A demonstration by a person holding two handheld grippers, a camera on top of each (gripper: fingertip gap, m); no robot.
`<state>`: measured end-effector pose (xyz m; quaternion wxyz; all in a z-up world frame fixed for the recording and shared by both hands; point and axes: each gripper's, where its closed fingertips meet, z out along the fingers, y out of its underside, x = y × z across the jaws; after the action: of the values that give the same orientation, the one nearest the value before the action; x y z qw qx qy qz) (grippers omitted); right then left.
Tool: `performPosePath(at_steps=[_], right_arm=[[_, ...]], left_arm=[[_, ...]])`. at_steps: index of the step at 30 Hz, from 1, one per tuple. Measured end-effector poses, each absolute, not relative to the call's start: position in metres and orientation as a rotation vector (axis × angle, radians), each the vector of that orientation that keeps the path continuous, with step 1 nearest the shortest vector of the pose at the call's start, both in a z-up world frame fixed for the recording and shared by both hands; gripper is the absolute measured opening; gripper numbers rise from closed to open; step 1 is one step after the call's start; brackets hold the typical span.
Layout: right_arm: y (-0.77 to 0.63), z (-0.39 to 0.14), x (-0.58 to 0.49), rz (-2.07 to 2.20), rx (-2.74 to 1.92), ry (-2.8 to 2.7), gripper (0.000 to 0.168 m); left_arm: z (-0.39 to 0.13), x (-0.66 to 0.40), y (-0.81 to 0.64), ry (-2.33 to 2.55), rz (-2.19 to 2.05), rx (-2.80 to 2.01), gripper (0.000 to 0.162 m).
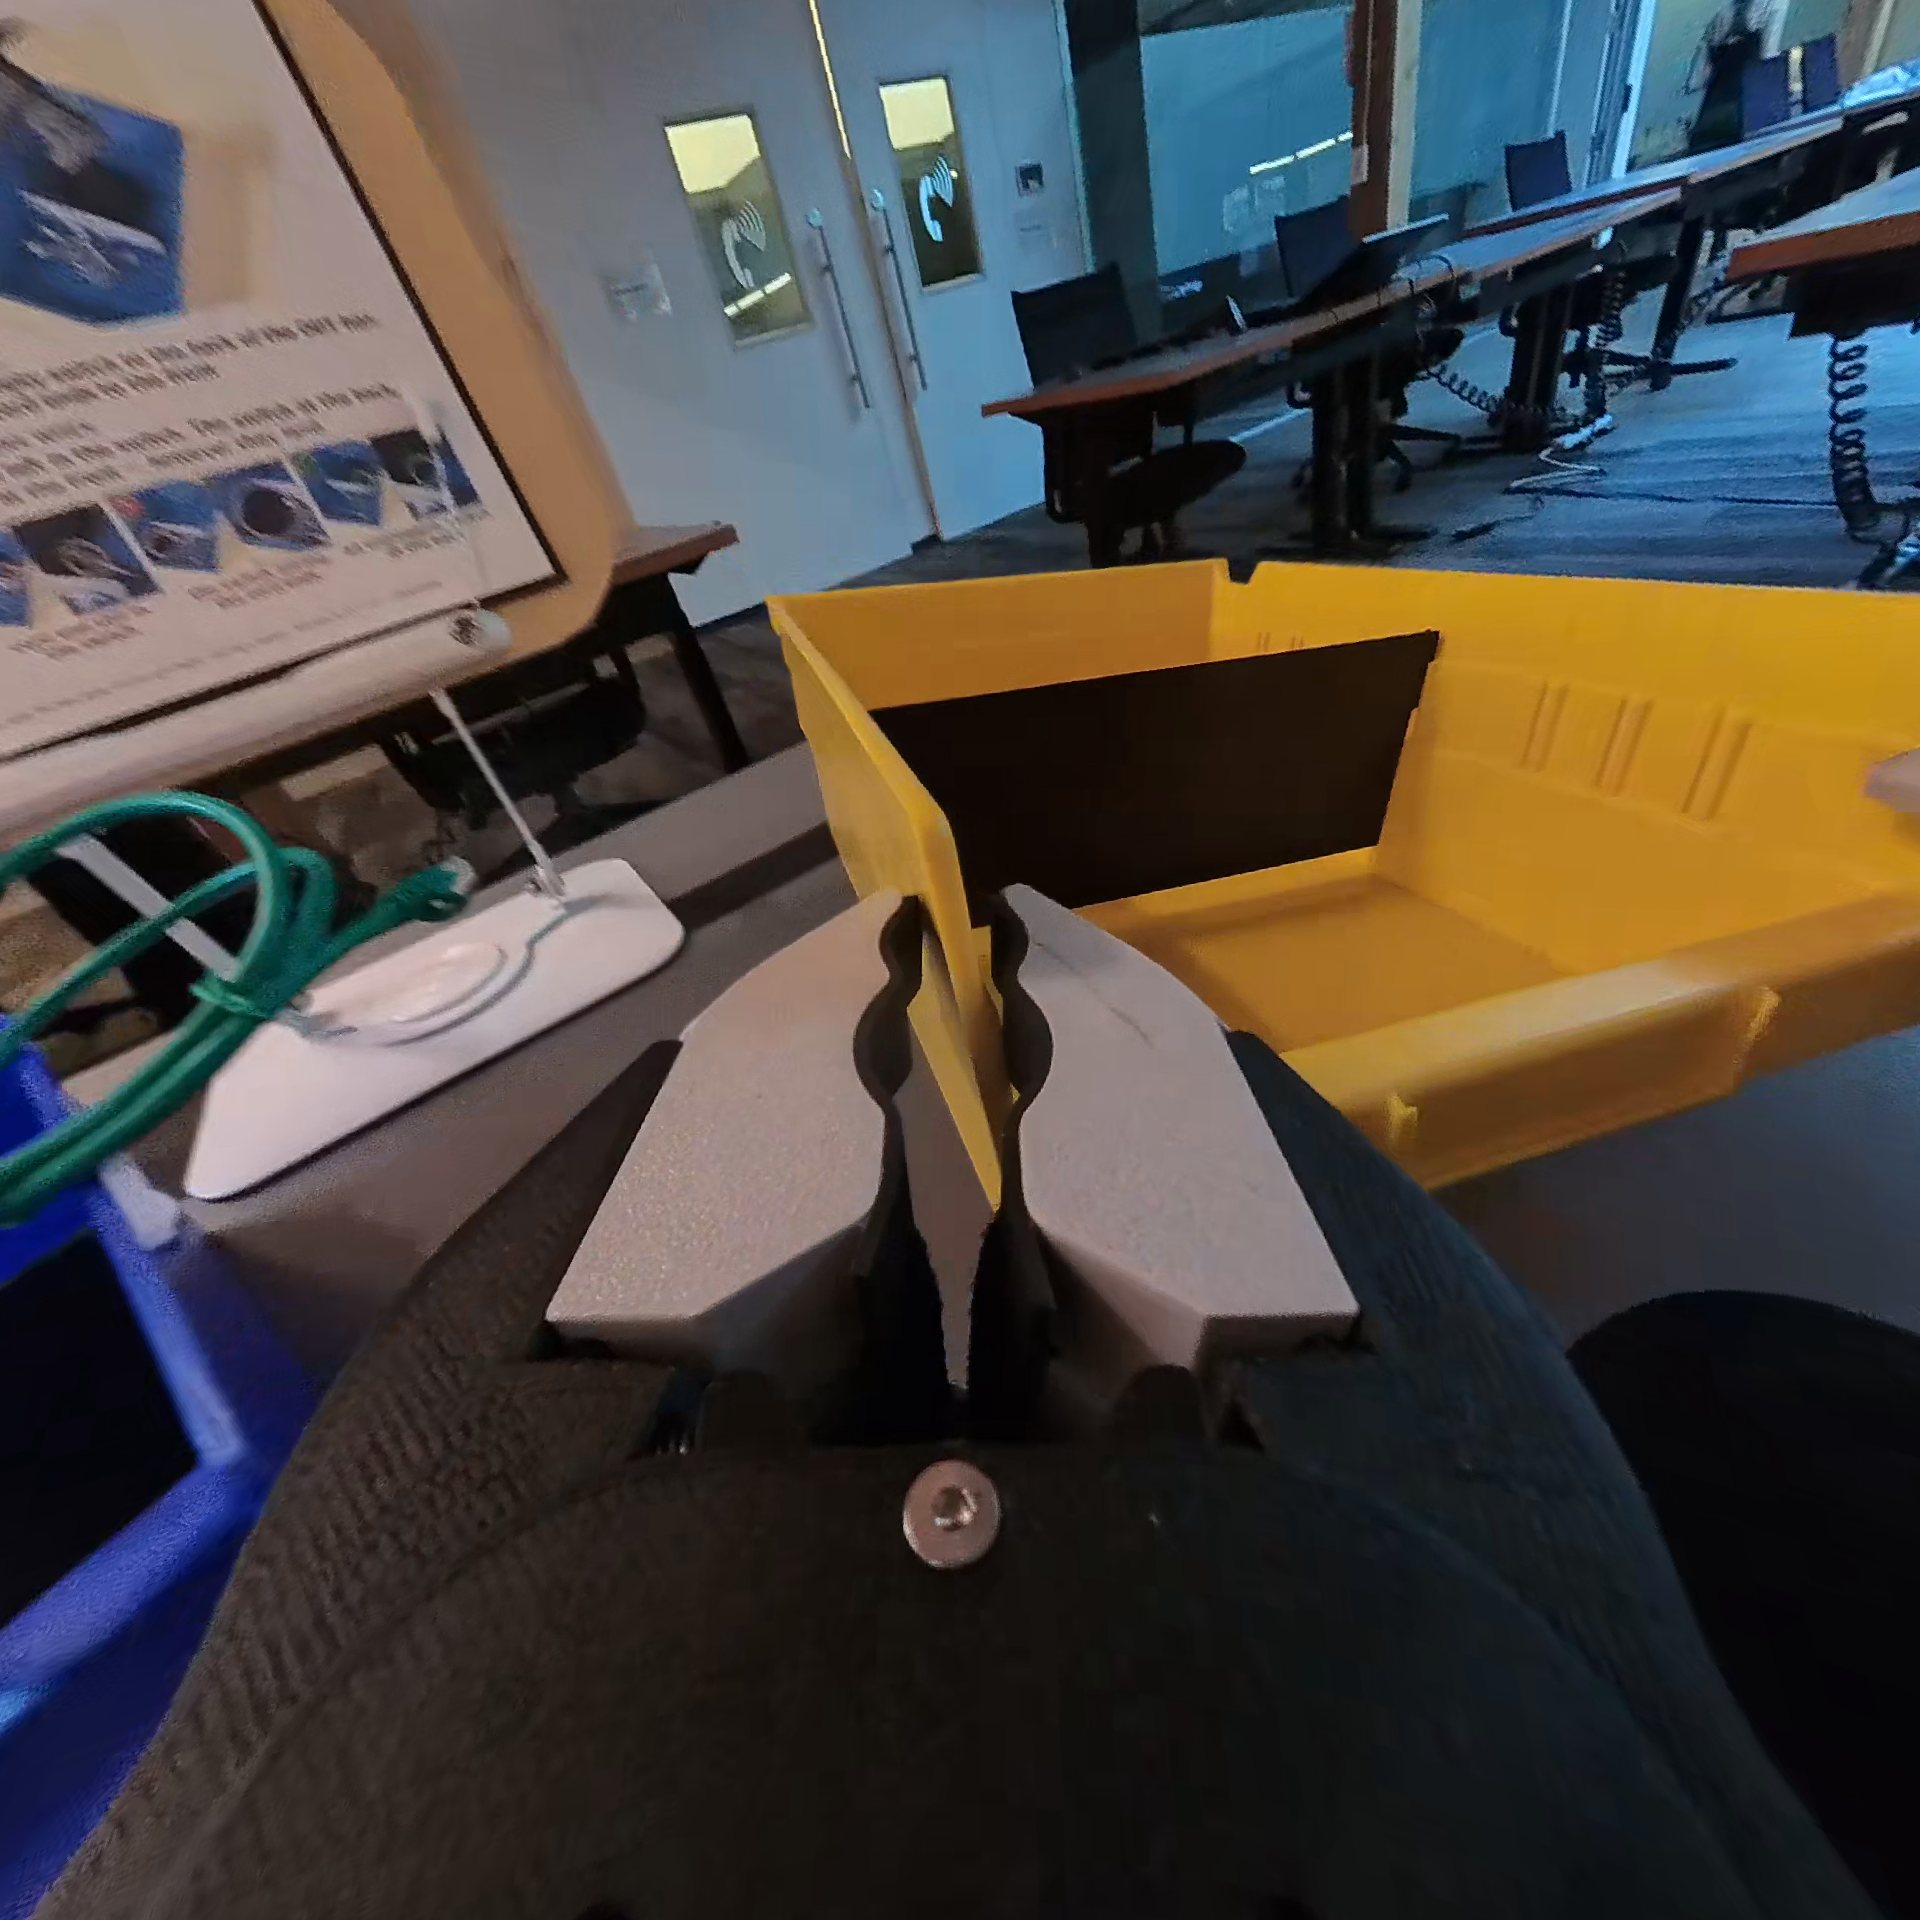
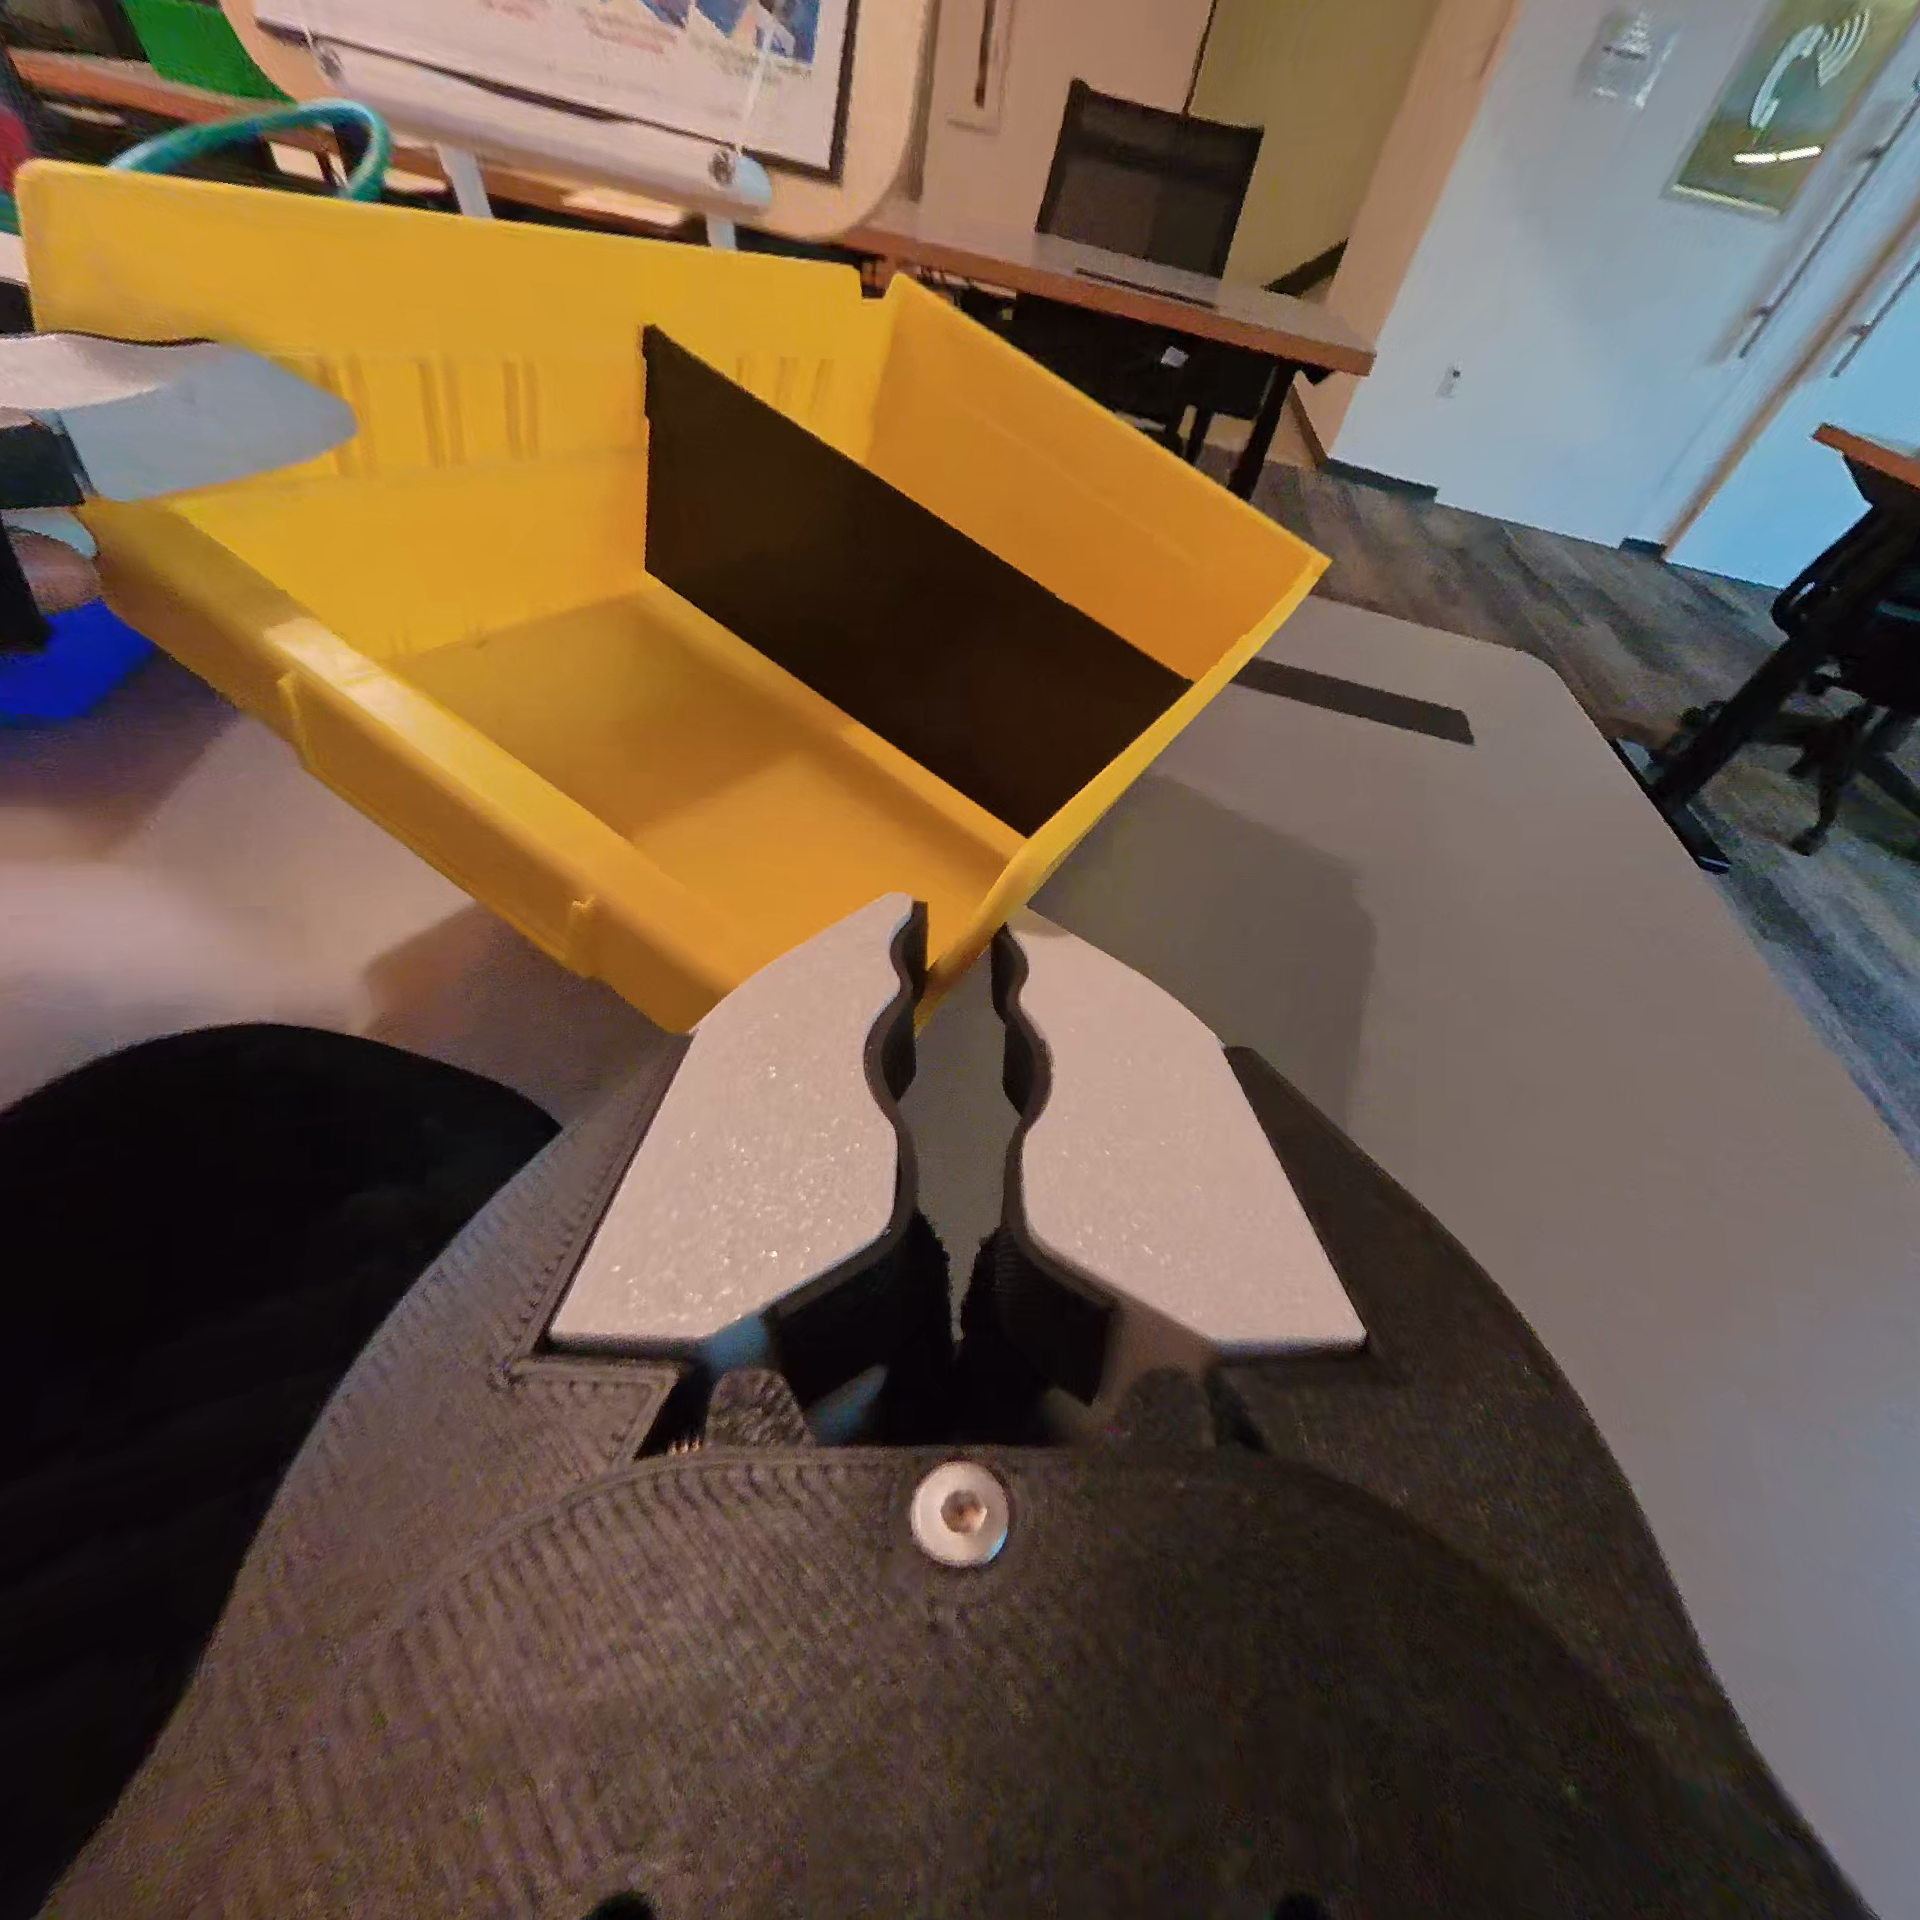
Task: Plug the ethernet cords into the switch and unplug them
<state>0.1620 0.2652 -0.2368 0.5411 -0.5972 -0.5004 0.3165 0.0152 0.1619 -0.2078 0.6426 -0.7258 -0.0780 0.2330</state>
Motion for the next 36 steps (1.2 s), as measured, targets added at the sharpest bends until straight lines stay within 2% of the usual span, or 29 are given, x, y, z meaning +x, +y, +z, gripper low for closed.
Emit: performPosePath(at_steps=[8,9,11,14,17,20,22,27,32,34,36], right_arm=[[0.275,-0.256,0.177,0.735,-1.444,-1.251,0.012],[0.275,-0.258,0.178,0.733,-1.448,-1.267,0.013],[0.274,-0.261,0.179,0.723,-1.431,-1.309,0.013],[0.273,-0.252,0.184,0.725,-1.399,-1.303,0.03],[0.267,-0.234,0.189,0.693,-1.333,-1.33,0.048],[0.241,-0.221,0.18,0.673,-1.21,-1.48,0.055],[0.207,-0.228,0.167,0.725,-1.159,-1.684,0.047],[0.187,-0.273,0.131,0.454,-1.082,-2.075,0.051],[0.199,-0.309,0.115,0.212,-1.115,-2.286,0.046],[0.205,-0.319,0.116,0.118,-1.131,-2.334,0.036],[0.206,-0.32,0.115,0.106,-1.117,-2.335,0.032]], left_arm=[[-0.234,0.034,0.167,-0.084,0.466,-1.697,0.022],[-0.244,0.037,0.168,-0.056,0.43,-1.754,0.029],[-0.261,0.047,0.166,-0.013,0.315,-1.878,0.056],[-0.236,0.049,0.147,0.036,0.311,-1.829,0.068],[-0.223,0.034,0.107,0.134,0.388,-1.914,0.068],[-0.242,-0.001,0.048,0.233,0.53,-2.16,0.066],[-0.259,-0.034,0.007,0.239,0.674,-2.331,0.063],[-0.296,-0.062,-0.046,0.231,0.615,-2.583,0.06],[-0.317,-0.077,-0.062,0.099,0.513,-2.663,0.041],[-0.321,-0.076,-0.069,0.101,0.495,-2.679,0.034],[-0.32,-0.079,-0.078,0.086,0.504,-2.68,0.035]])
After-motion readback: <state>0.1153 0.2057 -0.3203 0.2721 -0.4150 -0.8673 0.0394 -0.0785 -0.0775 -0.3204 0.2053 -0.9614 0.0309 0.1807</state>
